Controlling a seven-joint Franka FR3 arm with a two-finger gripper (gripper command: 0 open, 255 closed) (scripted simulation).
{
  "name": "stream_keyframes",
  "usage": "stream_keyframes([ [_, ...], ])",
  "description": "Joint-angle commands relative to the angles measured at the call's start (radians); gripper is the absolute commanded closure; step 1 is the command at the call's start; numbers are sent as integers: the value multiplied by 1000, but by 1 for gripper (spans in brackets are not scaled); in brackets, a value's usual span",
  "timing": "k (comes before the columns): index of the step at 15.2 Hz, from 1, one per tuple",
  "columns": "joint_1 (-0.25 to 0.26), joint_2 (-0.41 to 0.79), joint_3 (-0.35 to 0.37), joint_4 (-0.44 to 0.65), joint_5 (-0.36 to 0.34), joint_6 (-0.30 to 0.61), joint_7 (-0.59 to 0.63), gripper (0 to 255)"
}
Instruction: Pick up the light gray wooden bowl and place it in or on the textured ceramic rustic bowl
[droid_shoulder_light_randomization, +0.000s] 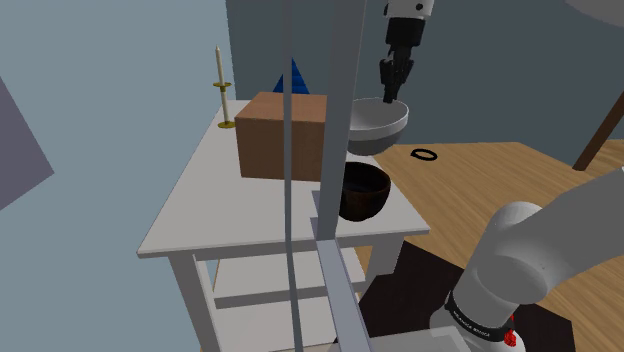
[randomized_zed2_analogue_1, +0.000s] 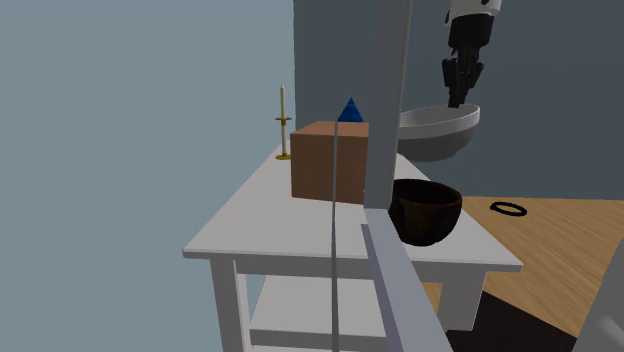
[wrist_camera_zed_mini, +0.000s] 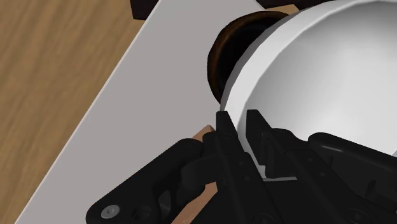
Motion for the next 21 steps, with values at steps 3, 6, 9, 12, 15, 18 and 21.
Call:
stream_keyframes([
  [3,-2,-30,1,-82,-2,53,1,255],
  [6,-3,-47,0,-137,-4,91,2,255],
  [9,-5,-63,-1,-191,-6,129,2,255],
  [12,-6,-76,-2,-243,-8,167,2,255],
  [15,-7,-88,-3,-293,-10,205,2,255],
  [18,-9,-99,-4,-341,-12,243,2,255],
  [21,-8,-99,-5,-343,-12,245,2,255],
])
